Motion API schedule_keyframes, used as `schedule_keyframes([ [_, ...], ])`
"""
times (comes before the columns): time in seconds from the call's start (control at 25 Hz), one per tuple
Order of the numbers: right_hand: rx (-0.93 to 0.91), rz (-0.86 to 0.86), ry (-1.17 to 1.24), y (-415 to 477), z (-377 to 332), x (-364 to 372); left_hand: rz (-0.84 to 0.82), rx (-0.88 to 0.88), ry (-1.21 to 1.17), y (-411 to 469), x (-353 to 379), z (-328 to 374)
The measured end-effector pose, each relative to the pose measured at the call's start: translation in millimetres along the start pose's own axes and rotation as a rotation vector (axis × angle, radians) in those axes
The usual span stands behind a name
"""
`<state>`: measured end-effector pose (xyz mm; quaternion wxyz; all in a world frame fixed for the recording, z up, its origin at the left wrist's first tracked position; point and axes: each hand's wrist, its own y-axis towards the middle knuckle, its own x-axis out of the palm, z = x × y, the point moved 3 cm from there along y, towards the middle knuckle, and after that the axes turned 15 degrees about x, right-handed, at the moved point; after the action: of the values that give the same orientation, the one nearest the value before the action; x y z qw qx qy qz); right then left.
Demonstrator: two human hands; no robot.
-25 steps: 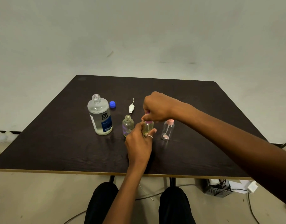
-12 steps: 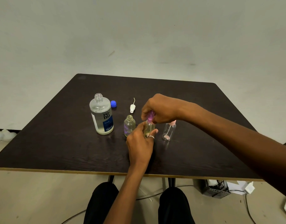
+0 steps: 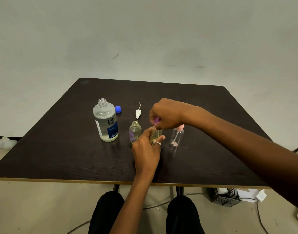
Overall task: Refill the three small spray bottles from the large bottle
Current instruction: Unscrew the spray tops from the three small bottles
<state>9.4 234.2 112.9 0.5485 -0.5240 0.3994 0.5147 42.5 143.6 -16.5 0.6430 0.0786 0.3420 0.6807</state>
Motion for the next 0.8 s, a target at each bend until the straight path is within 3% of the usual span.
schedule_keyframes([
  [0.2, -0.091, -0.045, 0.069, -2.5, 2.5, -7.3, -0.019, 0.003, -0.005, -0.4, 0.6, -1.4],
  [0.36, 0.055, 0.088, 0.082, 2.0, 10.1, -11.1, -0.016, -0.003, -0.004, -0.2, 0.0, -0.7],
  [0.52, 0.136, 0.091, 0.028, 0.7, 2.4, -4.8, -0.027, -0.017, -0.015, 0.2, -0.5, -1.0],
  [0.8, 0.047, 0.026, 0.039, -3.0, 0.1, -6.1, -0.026, -0.023, -0.021, 0.1, 1.1, -4.4],
])
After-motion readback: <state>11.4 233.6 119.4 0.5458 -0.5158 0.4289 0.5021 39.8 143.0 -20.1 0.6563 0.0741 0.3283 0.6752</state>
